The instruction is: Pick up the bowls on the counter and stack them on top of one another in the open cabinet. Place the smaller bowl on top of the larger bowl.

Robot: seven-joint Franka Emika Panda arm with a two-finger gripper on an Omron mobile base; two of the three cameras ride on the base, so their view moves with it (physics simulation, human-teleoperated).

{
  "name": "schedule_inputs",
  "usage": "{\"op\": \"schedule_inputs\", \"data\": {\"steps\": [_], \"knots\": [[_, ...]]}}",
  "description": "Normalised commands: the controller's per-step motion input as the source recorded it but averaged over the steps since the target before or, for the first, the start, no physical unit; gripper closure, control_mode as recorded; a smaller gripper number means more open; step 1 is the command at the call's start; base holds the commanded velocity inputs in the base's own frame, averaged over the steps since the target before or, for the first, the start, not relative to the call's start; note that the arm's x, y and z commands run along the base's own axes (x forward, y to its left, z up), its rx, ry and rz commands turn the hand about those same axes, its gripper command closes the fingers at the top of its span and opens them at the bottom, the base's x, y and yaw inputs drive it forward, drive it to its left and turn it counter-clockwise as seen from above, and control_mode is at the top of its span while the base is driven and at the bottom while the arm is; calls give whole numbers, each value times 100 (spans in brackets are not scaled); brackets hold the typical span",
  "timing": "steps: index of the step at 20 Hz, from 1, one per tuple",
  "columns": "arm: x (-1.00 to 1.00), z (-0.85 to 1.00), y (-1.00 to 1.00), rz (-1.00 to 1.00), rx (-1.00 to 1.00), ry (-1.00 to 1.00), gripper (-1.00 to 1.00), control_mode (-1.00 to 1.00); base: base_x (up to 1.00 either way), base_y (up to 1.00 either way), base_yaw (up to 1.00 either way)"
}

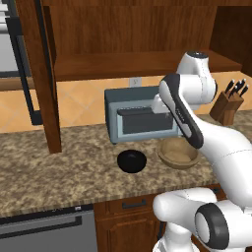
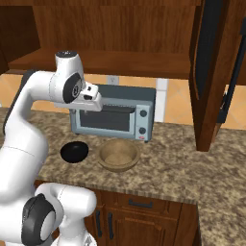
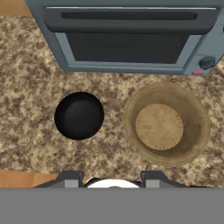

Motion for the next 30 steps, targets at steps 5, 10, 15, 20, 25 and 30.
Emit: {"op": "schedule_inputs", "data": {"steps": [5,10,15,20,25,30], "knots": [[-7,-5,0,0,0,1,-100,-100,0,0,0],[-17,-46,84,8,-9,4,-100,-100,0,0,0],[-5,-68,100,19,-14,3,-100,-100,0,0,0],[26,-59,87,12,-11,33,-100,-100,0,0,0],[25,-75,33,5,-7,15,-100,-100,0,0,0],[10,-95,0,0,-13,0,-100,-100,0,0,0]]}}
